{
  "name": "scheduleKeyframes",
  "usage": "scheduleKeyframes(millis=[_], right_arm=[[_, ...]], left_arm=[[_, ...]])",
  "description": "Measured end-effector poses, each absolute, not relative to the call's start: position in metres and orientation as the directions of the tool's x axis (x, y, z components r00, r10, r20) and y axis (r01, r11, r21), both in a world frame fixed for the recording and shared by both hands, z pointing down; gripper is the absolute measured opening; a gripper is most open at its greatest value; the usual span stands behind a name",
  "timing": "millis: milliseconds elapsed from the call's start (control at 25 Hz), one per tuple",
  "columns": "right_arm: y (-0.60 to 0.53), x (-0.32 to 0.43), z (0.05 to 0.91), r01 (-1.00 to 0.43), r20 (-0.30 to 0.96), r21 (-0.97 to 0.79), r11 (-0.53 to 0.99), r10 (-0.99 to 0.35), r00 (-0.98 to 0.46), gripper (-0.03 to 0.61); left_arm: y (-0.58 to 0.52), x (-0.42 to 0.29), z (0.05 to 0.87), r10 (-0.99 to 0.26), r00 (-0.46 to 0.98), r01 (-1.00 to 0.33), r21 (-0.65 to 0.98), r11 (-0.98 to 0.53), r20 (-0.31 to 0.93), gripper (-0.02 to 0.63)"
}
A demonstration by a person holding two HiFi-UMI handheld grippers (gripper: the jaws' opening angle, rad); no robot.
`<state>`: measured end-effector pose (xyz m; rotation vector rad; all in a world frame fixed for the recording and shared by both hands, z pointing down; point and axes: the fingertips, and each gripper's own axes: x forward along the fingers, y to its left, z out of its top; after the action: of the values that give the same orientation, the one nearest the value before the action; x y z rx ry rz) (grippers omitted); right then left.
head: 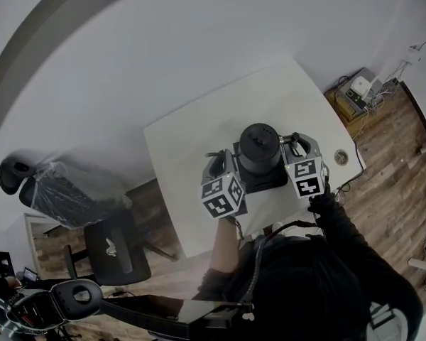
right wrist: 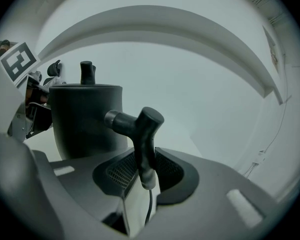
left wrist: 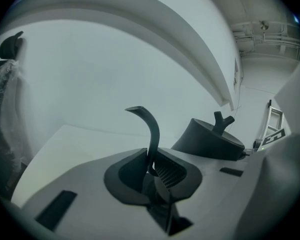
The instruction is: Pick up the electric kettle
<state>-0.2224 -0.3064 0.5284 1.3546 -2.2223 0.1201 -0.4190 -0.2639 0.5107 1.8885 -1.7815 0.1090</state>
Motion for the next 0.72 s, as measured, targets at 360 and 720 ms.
scheduleKeyframes(millis=[360, 720], right_arm=[[-0.306, -0.225, 0.461, -0.855, 0.416, 0.222, 0.469, -0.838, -0.352, 0.100], [-0.294, -0.224, 0.392, -0.863, 0.314, 0.238, 0.445, -0.876, -0.365, 0.100]], left_arm=[[-0.263, -0.421, 0.446, -0.935, 0.141, -0.947, 0.321, -0.031, 0.326, 0.043], [-0.250, -0.419, 0.375, -0.963, 0.155, -0.956, 0.279, -0.090, 0.220, 0.043]])
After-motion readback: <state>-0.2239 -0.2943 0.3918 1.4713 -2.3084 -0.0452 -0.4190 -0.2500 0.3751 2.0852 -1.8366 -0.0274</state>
